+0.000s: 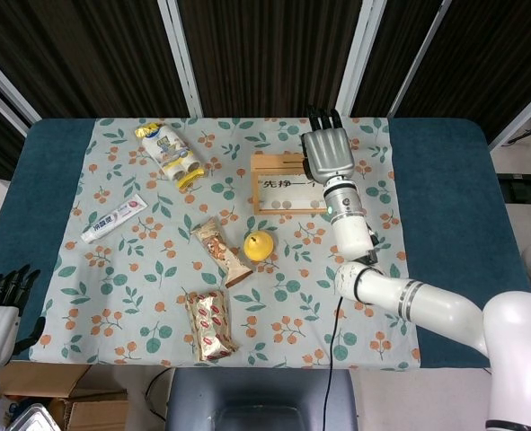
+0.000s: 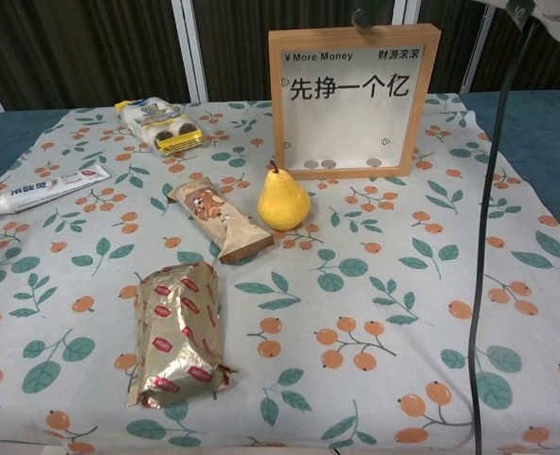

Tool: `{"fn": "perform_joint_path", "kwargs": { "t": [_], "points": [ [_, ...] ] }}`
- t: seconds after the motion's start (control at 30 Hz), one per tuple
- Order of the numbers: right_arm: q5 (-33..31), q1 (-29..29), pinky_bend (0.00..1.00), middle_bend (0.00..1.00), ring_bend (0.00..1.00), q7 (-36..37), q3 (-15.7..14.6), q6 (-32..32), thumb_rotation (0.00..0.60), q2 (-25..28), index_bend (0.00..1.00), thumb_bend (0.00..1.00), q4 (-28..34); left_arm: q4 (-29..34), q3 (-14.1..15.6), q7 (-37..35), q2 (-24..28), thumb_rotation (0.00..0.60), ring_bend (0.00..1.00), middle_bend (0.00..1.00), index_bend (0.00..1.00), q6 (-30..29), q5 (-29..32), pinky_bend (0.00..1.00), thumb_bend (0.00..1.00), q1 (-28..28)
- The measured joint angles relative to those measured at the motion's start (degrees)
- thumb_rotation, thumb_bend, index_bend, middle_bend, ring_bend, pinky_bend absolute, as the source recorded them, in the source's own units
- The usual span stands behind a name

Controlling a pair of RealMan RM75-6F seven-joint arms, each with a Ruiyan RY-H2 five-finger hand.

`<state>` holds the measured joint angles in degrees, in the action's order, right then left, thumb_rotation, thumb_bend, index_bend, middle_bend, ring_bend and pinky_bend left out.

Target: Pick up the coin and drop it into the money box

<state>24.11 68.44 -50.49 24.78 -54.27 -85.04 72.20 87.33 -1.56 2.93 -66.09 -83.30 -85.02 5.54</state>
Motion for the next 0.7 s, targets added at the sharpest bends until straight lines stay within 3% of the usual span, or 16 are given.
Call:
{"fn": "perform_joint_path", "kwargs": {
  "t": [0.7],
  "points": [
    [-0.7, 1.6, 0.00, 0.10, 0.00, 1.8, -2.1, -1.0, 0.600, -0.4, 0.70, 0.58, -0.3, -0.2, 0.0, -0.6, 0.3, 0.600, 0.00, 0.00, 0.00, -1.0, -0.1, 0.00, 0.40, -0.7]
  ]
}}
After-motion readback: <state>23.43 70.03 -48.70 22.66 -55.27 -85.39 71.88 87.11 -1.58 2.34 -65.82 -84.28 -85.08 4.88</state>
